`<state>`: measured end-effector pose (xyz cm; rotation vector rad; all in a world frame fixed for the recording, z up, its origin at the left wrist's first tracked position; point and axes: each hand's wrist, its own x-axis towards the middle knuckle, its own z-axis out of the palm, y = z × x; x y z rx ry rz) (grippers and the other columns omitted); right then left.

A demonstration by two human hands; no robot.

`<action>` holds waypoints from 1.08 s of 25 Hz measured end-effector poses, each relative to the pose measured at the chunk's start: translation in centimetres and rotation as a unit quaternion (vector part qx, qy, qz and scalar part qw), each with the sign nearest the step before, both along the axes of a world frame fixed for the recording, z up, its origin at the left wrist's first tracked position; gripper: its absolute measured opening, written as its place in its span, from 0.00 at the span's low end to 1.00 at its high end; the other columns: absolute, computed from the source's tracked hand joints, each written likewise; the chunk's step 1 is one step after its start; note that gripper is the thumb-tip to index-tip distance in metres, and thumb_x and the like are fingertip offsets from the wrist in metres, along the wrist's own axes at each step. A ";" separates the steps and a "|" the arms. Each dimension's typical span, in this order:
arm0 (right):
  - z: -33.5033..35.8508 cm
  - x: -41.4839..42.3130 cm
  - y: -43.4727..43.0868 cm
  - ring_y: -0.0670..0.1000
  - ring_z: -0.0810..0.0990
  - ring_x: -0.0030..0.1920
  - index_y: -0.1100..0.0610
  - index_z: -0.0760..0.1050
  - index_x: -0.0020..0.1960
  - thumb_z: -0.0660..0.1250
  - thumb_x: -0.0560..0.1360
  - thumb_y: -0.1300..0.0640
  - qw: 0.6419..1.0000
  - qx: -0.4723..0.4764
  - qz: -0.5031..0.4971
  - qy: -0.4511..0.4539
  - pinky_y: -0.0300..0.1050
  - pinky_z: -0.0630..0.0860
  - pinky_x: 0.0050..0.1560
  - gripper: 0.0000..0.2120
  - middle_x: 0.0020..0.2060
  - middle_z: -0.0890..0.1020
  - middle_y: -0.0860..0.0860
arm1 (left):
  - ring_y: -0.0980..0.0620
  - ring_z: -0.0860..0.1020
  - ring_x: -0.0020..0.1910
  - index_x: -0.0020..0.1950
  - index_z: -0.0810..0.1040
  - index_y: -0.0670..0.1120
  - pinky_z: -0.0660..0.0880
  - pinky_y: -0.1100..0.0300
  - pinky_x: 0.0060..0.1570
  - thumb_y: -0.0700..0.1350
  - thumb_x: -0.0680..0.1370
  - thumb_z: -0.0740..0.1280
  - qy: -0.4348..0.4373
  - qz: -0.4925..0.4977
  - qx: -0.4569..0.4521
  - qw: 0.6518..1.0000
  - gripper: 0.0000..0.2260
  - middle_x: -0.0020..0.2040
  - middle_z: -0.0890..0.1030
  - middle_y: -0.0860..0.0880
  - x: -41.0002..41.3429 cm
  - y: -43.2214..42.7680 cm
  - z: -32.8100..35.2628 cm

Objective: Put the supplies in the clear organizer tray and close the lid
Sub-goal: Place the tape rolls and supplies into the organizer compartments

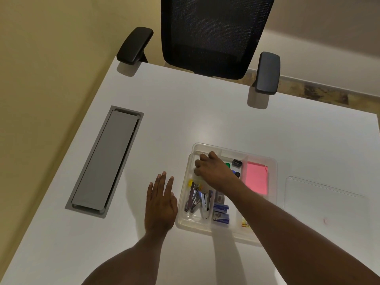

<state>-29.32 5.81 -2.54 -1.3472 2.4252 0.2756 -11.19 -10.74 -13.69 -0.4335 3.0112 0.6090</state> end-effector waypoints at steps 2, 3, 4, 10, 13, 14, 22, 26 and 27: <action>0.0 0.0 0.2 0.55 0.72 0.57 0.54 0.80 0.58 0.70 0.75 0.62 1.000 0.009 -0.006 -0.001 0.53 0.67 0.59 0.12 0.50 0.80 0.51 | 0.48 0.56 0.85 0.82 0.61 0.55 0.58 0.42 0.83 0.58 0.86 0.42 0.001 0.000 0.000 1.000 0.26 0.85 0.59 0.50 0.0 0.0 0.0; 0.0 0.0 0.3 0.55 0.72 0.57 0.53 0.79 0.58 0.69 0.76 0.62 1.000 0.010 -0.008 -0.001 0.53 0.66 0.59 0.12 0.50 0.81 0.50 | 0.48 0.56 0.85 0.82 0.60 0.55 0.59 0.42 0.83 0.58 0.86 0.43 0.003 0.000 0.000 1.000 0.26 0.85 0.59 0.50 0.1 0.0 -0.1; -0.1 -0.1 0.4 0.54 0.72 0.57 0.53 0.79 0.59 0.68 0.76 0.62 1.000 0.010 -0.008 -0.002 0.53 0.66 0.60 0.13 0.50 0.81 0.50 | 0.48 0.56 0.85 0.83 0.60 0.55 0.58 0.43 0.83 0.58 0.86 0.43 0.004 -0.001 0.000 1.000 0.25 0.85 0.58 0.50 0.1 0.0 -0.1; -0.4 -0.1 1.2 0.55 0.74 0.62 0.54 0.77 0.63 0.62 0.77 0.63 0.999 -0.029 -0.015 0.010 0.55 0.66 0.65 0.16 0.61 0.80 0.52 | 0.49 0.54 0.85 0.83 0.60 0.55 0.57 0.43 0.83 0.57 0.86 0.43 0.004 -0.001 -0.006 1.000 0.25 0.85 0.57 0.51 0.0 0.0 -0.2; -0.3 -0.5 2.1 0.57 0.70 0.72 0.57 0.72 0.68 0.60 0.78 0.62 0.998 -0.036 -0.046 0.025 0.59 0.61 0.73 0.19 0.71 0.73 0.56 | 0.50 0.53 0.85 0.83 0.60 0.55 0.55 0.45 0.84 0.56 0.86 0.45 0.008 -0.001 -0.007 1.000 0.25 0.85 0.56 0.51 0.1 0.0 -0.2; -0.3 -0.5 2.4 0.57 0.67 0.74 0.58 0.71 0.69 0.59 0.78 0.62 0.998 -0.028 -0.052 0.025 0.60 0.58 0.75 0.20 0.73 0.71 0.56 | 0.49 0.53 0.85 0.83 0.60 0.55 0.55 0.45 0.84 0.56 0.86 0.45 0.010 -0.001 -0.006 1.000 0.25 0.85 0.56 0.51 0.2 0.0 -0.2; -0.3 0.5 2.9 0.56 0.59 0.79 0.58 0.65 0.75 0.55 0.81 0.62 0.994 -0.041 -0.100 0.009 0.59 0.52 0.79 0.22 0.79 0.63 0.56 | 0.50 0.53 0.85 0.83 0.61 0.54 0.56 0.45 0.84 0.54 0.87 0.44 0.014 -0.005 0.003 1.000 0.24 0.85 0.57 0.51 0.2 0.0 0.2; 0.0 2.1 3.5 0.54 0.54 0.82 0.57 0.58 0.79 0.55 0.79 0.66 0.986 -0.083 -0.147 0.003 0.57 0.49 0.82 0.29 0.82 0.56 0.55 | 0.50 0.55 0.85 0.82 0.63 0.53 0.57 0.45 0.83 0.52 0.86 0.46 0.029 0.007 0.031 0.999 0.23 0.84 0.60 0.51 0.2 0.2 1.4; 0.0 2.6 3.7 0.54 0.53 0.82 0.57 0.57 0.79 0.56 0.79 0.66 0.983 -0.093 -0.161 0.005 0.57 0.49 0.82 0.29 0.82 0.56 0.55 | 0.50 0.56 0.85 0.81 0.64 0.53 0.57 0.44 0.83 0.51 0.86 0.48 0.033 0.010 0.034 0.999 0.23 0.84 0.61 0.51 0.2 0.2 1.8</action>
